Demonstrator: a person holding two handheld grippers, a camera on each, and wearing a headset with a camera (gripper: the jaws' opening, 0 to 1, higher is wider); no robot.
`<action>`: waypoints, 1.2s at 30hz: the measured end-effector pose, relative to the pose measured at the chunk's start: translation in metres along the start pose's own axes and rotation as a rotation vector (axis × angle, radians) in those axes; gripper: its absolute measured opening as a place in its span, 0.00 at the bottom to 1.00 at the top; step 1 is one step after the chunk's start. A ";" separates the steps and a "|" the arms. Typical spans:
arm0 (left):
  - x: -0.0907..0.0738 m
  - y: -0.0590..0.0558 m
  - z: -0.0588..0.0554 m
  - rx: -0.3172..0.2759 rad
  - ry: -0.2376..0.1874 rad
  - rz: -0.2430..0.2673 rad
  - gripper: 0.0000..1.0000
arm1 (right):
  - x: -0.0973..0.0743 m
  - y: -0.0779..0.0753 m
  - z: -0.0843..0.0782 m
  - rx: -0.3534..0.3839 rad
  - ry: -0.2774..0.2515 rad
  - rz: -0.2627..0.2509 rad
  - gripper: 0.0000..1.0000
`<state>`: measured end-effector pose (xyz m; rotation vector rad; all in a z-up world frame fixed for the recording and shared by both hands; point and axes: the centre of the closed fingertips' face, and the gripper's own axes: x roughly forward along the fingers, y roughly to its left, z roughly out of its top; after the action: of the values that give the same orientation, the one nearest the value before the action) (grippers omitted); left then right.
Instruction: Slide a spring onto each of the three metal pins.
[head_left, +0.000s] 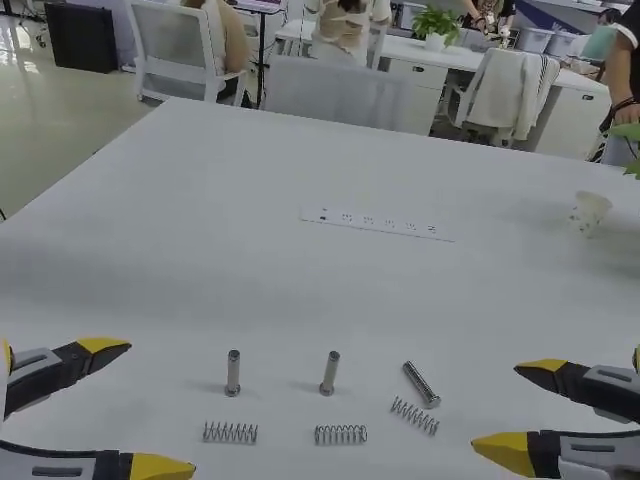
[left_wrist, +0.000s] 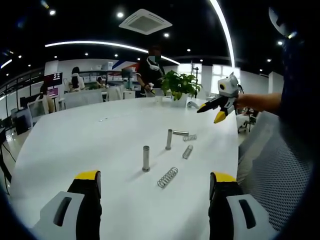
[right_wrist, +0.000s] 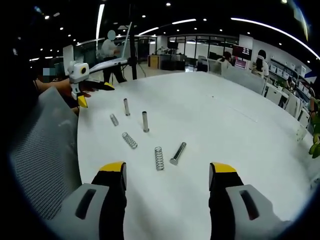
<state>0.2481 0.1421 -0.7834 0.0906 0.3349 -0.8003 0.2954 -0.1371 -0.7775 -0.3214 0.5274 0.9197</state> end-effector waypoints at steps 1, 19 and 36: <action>0.000 0.000 0.000 0.000 0.001 0.000 0.86 | 0.002 -0.001 0.003 -0.003 0.001 -0.002 0.66; 0.000 -0.001 0.002 0.004 0.008 0.003 0.86 | 0.030 -0.018 0.027 -0.024 0.047 -0.010 0.55; 0.001 -0.002 0.003 0.002 0.004 0.003 0.85 | 0.067 -0.035 0.024 0.018 0.143 -0.040 0.43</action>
<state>0.2486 0.1394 -0.7807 0.0945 0.3375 -0.7972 0.3640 -0.1007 -0.7942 -0.3820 0.6583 0.8563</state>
